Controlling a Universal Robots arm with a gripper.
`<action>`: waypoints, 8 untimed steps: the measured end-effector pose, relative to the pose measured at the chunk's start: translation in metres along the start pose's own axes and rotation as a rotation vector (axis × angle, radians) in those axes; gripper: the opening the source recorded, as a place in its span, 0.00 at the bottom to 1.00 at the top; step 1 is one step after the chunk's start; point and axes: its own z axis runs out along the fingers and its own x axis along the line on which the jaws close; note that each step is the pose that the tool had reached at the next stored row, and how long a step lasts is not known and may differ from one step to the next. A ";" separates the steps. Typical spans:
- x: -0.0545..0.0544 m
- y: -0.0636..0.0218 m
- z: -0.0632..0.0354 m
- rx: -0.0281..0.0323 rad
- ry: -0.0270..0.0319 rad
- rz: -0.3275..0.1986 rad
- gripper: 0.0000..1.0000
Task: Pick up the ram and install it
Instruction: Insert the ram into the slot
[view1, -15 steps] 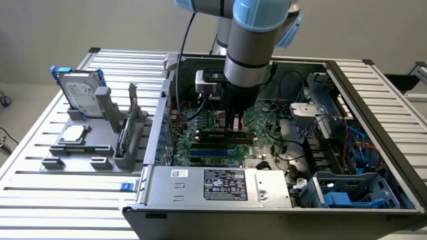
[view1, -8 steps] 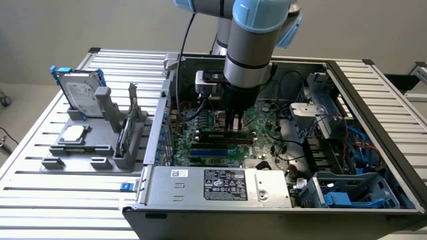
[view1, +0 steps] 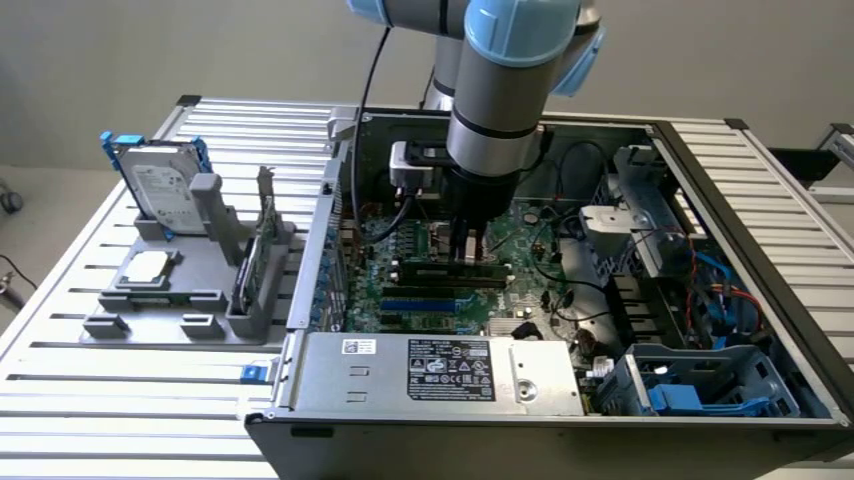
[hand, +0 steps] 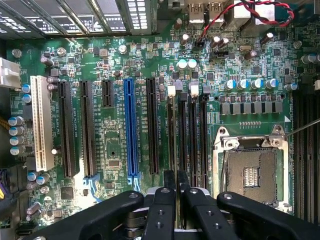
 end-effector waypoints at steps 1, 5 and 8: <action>0.000 0.0000 0.0000 0.0000 -0.0001 0.000 0.14; 0.000 0.0000 0.0000 0.0000 -0.0001 0.000 0.14; -0.001 0.0001 0.0001 0.0000 0.0000 -0.001 0.14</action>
